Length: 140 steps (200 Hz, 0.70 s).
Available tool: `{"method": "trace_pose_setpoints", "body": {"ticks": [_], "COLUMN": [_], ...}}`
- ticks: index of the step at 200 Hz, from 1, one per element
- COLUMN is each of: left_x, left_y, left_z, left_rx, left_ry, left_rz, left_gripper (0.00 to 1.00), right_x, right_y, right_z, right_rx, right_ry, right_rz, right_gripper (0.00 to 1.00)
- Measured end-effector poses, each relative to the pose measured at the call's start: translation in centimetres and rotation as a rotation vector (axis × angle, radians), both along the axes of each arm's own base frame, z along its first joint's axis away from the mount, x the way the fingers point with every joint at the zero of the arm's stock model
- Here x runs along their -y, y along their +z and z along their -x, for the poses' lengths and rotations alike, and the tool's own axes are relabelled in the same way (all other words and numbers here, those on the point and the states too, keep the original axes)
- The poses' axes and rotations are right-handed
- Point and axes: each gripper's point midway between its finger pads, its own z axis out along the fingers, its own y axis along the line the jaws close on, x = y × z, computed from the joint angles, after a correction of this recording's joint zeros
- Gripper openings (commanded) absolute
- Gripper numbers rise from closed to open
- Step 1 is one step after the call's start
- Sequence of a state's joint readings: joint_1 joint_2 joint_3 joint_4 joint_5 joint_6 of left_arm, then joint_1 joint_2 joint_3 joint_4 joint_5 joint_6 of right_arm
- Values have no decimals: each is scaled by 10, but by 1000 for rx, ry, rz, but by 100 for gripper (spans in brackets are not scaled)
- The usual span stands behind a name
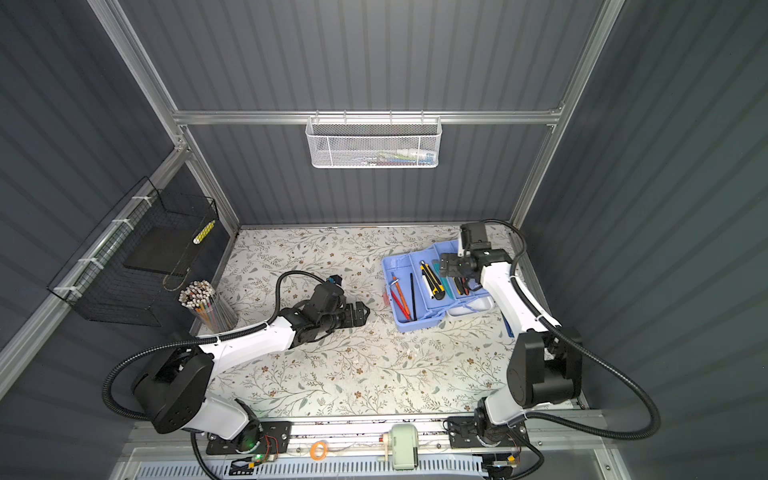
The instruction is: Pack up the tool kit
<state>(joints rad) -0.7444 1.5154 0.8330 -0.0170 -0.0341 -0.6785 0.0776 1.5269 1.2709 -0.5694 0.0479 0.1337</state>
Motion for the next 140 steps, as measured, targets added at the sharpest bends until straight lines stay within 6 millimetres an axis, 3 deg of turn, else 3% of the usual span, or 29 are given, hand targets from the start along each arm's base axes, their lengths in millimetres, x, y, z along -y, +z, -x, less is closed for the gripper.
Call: {"method": "trace_pose_setpoints", "body": {"ticks": [27, 73, 97, 140], "left_x": [6, 20, 32, 55], "left_y": [6, 13, 11, 13], "left_z": [-1, -5, -6, -6], "left_rx": [3, 2, -14, -36], "left_ry": [-16, -49, -89, -172], "left_rz": [24, 59, 83, 140], "left_gripper": [97, 93, 87, 77], "right_x": [35, 55, 58, 46], "right_y": [2, 2, -6, -28], "right_z": [0, -4, -7, 0], "right_rx": [32, 58, 53, 25], "right_ry": [-74, -87, -73, -26], "right_rz": [-19, -91, -133, -218], "right_gripper": [99, 99, 99, 99]}}
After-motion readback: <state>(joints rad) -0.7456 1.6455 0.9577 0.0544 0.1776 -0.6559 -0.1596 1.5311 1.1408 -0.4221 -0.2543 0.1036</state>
